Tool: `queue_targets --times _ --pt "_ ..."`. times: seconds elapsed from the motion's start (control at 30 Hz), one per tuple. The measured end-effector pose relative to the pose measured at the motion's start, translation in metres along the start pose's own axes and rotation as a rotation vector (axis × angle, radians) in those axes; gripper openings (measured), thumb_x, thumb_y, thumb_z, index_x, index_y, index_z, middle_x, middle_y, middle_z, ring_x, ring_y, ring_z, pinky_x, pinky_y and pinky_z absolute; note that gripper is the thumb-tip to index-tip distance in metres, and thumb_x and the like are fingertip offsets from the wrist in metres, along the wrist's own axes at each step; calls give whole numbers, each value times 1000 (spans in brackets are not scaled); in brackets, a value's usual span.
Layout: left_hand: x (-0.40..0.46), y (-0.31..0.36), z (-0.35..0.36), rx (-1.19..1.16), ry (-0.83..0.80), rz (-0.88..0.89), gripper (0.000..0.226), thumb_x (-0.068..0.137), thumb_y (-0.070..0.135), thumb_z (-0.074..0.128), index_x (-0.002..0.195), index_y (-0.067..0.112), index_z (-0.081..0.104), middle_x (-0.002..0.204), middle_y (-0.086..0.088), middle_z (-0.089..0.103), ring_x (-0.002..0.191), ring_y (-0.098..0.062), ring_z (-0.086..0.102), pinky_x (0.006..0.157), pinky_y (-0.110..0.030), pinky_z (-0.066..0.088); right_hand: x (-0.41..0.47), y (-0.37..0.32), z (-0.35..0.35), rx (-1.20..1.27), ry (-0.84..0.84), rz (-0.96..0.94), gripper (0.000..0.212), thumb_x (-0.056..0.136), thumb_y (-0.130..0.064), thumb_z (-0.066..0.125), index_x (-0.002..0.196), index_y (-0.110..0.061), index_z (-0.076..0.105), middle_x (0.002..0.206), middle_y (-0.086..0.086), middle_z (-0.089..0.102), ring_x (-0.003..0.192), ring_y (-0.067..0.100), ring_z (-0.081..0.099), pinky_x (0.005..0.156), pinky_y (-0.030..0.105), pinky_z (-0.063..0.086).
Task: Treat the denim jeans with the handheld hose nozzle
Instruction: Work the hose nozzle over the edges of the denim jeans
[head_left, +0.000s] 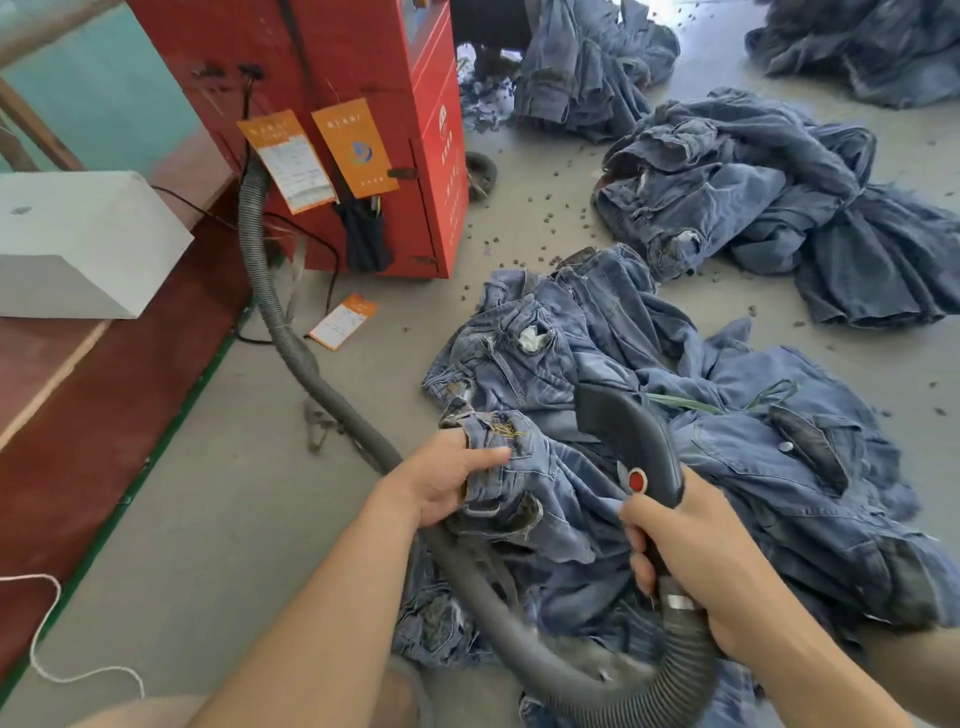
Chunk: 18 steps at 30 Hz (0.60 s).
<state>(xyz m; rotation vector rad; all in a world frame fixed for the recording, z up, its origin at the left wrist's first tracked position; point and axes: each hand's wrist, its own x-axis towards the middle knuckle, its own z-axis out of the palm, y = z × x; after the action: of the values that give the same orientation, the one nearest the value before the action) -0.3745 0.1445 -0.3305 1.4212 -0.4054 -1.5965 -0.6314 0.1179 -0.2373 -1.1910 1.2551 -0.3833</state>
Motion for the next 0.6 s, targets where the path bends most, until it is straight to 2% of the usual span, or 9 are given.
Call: queue_targets --times 0.07,0.13,0.2,0.27,0.33,0.37,0.43,0.53,0.6 --pt "9 -1 1 247 95 4 28 105 33 58 119 11 68 115 -14 74 85 -17 74 72 -34 62 -7 10 -3 13 -40 49 15 91 -4 58 87 -12 47 61 12 51 45 25 42 43 32 38" --pt "16 -1 3 419 164 -74 56 103 59 45 142 20 55 139 -6 62 111 -20 66 93 -47 58 -10 20 -5 5 -60 87 15 91 -1 58 88 -9 46 61 13 50 45 25 42 42 31 37" --pt "20 -5 3 332 127 -160 79 96 74 39 161 30 25 165 3 33 145 -29 41 110 -58 41 -12 29 -8 4 -62 123 15 90 0 58 88 -9 46 61 14 49 44 24 42 40 30 36" --pt "23 -14 0 214 24 -159 97 85 70 68 161 33 21 164 5 37 147 -29 40 104 -50 45 -13 35 -11 32 -53 155 16 90 0 59 88 -9 46 61 14 50 43 24 43 41 29 36" --pt "23 -24 -3 281 -63 -155 86 74 40 91 146 13 51 138 -8 66 126 -31 64 107 -56 50 -13 37 -14 56 -31 154 17 92 -2 60 87 -9 45 60 14 50 42 24 43 42 30 36" --pt "22 -27 0 360 -52 -172 67 77 28 88 132 2 61 124 -13 73 115 -33 70 103 -64 50 -12 37 -16 60 -15 140 17 93 -3 60 87 -9 45 60 14 50 42 24 43 43 31 36" --pt "23 -33 3 449 26 -175 48 91 26 74 125 -6 62 113 -14 73 106 -30 69 106 -64 48 -11 35 -20 62 -3 115 17 93 -3 60 87 -9 44 60 14 50 43 24 43 44 32 37" --pt "24 -28 12 272 59 -121 39 105 32 57 137 9 62 131 -4 70 126 -19 62 116 -49 44 -13 32 -23 54 -29 118 17 91 -2 60 88 -9 45 59 14 51 44 25 44 44 32 38" --pt "27 -23 16 122 108 -100 47 107 37 52 146 10 54 142 -8 63 134 -24 57 119 -48 40 -17 33 -21 -21 -37 102 17 90 -4 61 91 -6 45 58 14 53 43 27 47 45 34 39"
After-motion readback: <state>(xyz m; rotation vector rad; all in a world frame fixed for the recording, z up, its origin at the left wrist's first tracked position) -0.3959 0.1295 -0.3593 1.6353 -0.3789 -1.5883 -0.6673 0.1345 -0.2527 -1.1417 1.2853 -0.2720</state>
